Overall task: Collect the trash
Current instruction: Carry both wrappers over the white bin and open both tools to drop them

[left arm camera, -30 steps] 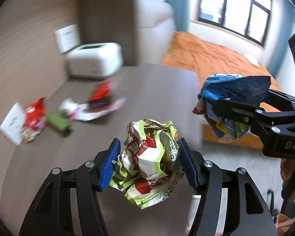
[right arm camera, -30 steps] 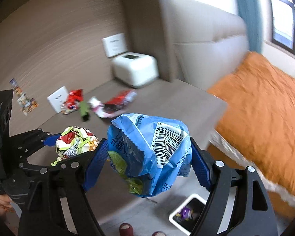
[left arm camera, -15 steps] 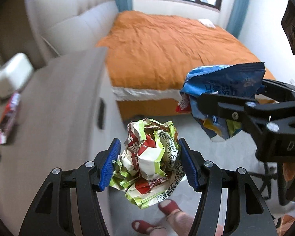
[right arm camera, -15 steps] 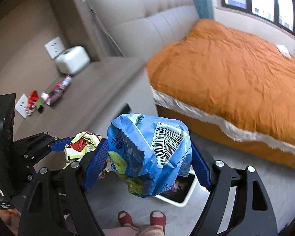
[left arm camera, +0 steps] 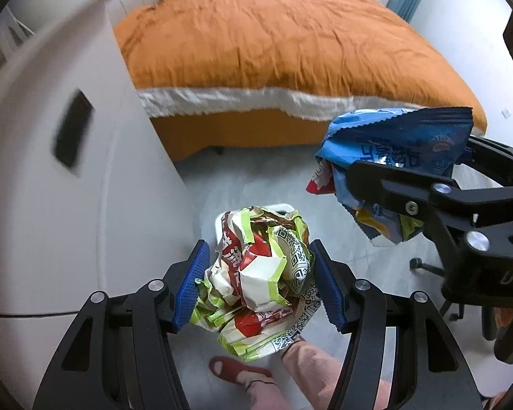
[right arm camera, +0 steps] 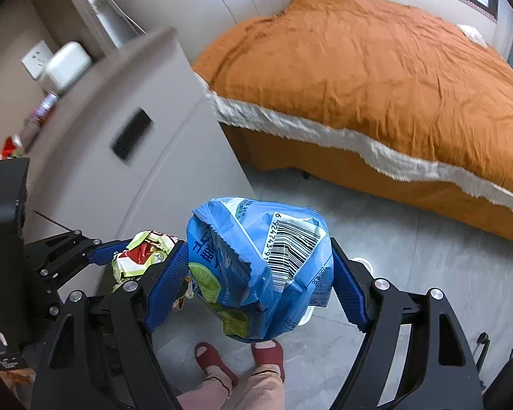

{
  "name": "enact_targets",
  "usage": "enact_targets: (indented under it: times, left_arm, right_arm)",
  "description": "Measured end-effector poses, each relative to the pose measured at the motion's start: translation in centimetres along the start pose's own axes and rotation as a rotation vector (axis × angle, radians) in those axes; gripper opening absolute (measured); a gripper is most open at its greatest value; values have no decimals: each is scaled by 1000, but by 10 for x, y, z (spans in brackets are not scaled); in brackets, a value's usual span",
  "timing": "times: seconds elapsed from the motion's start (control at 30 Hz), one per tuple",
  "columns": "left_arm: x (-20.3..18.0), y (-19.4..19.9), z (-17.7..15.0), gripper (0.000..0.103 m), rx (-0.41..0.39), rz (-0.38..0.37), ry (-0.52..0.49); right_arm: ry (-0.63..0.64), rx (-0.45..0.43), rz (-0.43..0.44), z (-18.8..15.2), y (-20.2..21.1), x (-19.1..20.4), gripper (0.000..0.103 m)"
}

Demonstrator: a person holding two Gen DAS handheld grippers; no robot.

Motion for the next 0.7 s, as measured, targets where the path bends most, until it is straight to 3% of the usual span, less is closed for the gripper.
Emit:
enact_targets:
  times: [0.37,0.4,0.43,0.47,0.7]
  left_arm:
    - [20,-134,-26,60,127,-38,19]
    - [23,-144,-30,66,133,-40,23]
    - [27,-157,-33,91,143,-41,30]
    - [30,-169,-36,99,148,-36,37]
    - [54,-220,-53,98,214,-12,63]
  right_arm:
    - [11,117,-19,-40,-130,-13,79]
    - [22,128,-17,-45,-142,-13,80]
    - [32,140,-15,-48,-151,-12,85]
    - [52,165,-26,-53,-163,-11,96]
    - [73,249,-65,-81,-217,-17,99]
Point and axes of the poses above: each gripper's, at about its wrist camera, not at the fingertips, and y roughly against the way its jaws point, x to its left, z to its top, the point moved 2 cm from there along -y, roughly the way its jaws point, and after that the axes turned 10 degrees about -z, right-handed, at the moved point
